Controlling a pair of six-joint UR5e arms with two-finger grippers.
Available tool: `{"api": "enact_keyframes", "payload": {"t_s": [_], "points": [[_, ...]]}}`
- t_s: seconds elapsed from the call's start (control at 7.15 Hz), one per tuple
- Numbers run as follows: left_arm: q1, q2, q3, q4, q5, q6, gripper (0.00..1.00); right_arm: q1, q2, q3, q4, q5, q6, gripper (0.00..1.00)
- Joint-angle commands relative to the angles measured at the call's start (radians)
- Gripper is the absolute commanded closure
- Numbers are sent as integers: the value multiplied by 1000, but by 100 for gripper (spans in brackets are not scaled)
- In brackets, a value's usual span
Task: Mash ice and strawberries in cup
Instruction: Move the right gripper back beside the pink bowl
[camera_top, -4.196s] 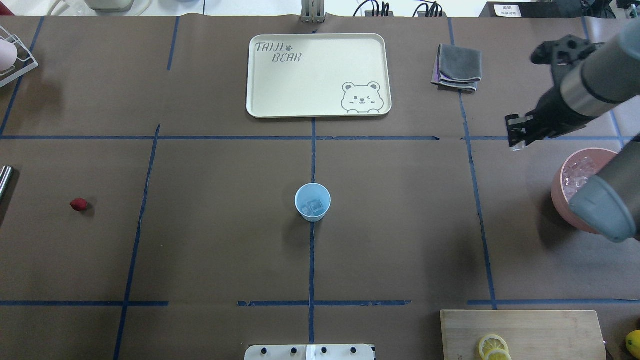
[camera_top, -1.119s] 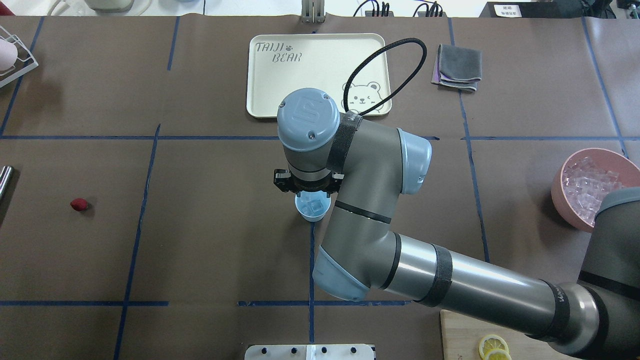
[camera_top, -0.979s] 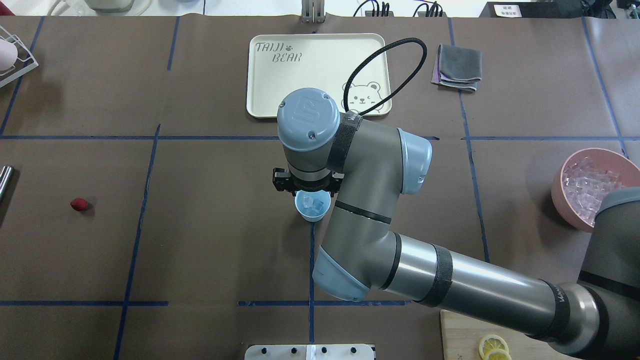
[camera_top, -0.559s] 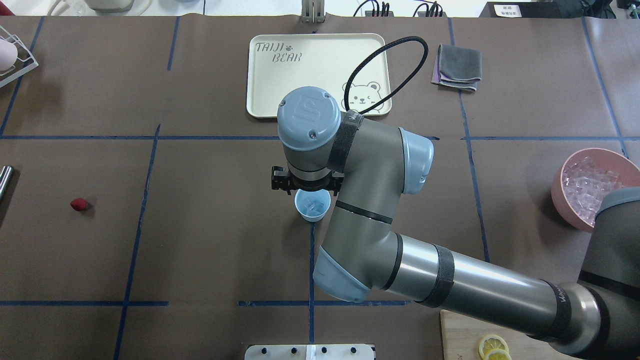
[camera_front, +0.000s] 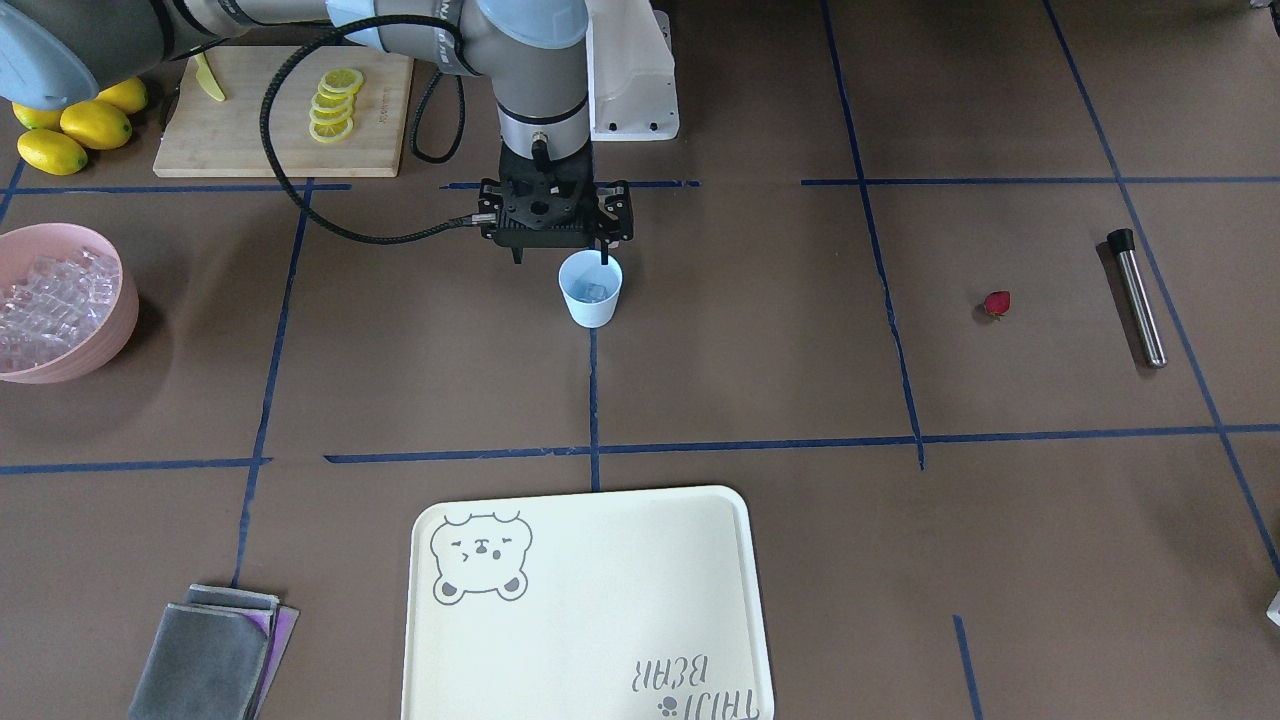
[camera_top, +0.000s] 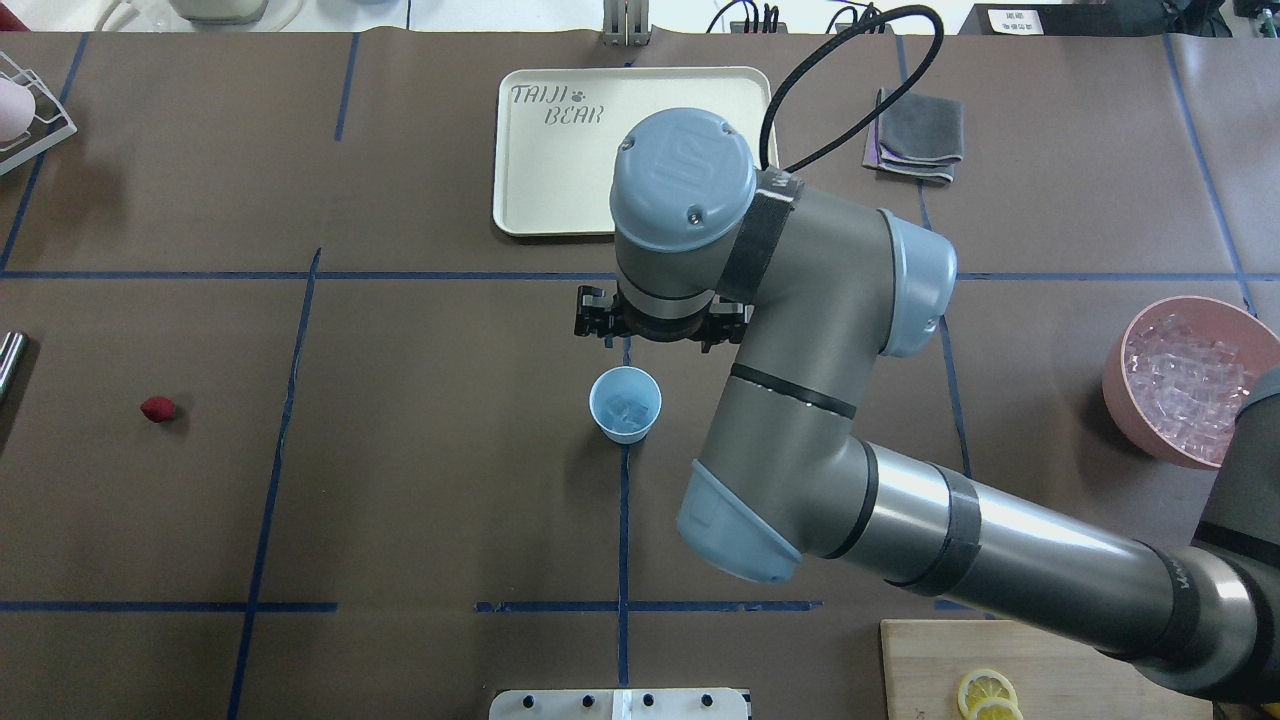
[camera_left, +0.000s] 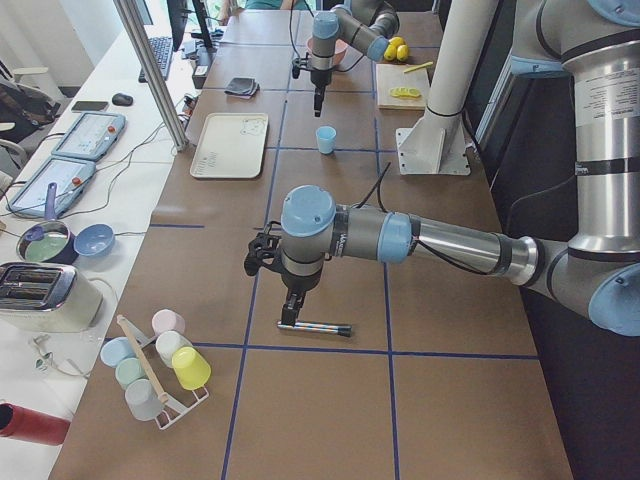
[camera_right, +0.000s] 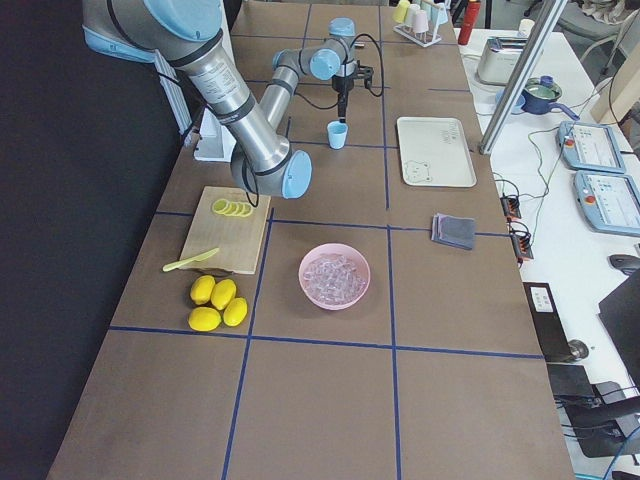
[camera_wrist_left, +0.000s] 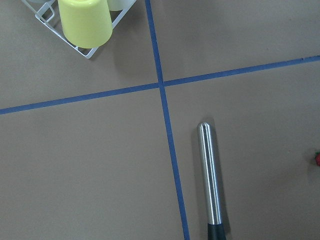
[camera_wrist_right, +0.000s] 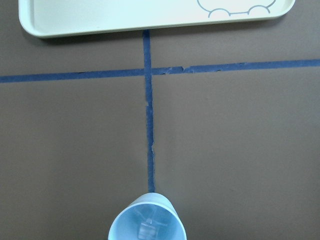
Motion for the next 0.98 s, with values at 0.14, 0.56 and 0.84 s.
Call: {"api": "enact_keyframes", "payload": {"t_s": [0.14,0.56,0.84], "points": [[224,10,-16,-270,1,-444,0,104,-128,146,-4,17,-115,0],[424,34,-15,-511,127,-797,0,334,-276,224,-1,170,-409,0],[583,36,-9,-639,274,-1020,0,507,-414,229,10,292,-639,0]]}}
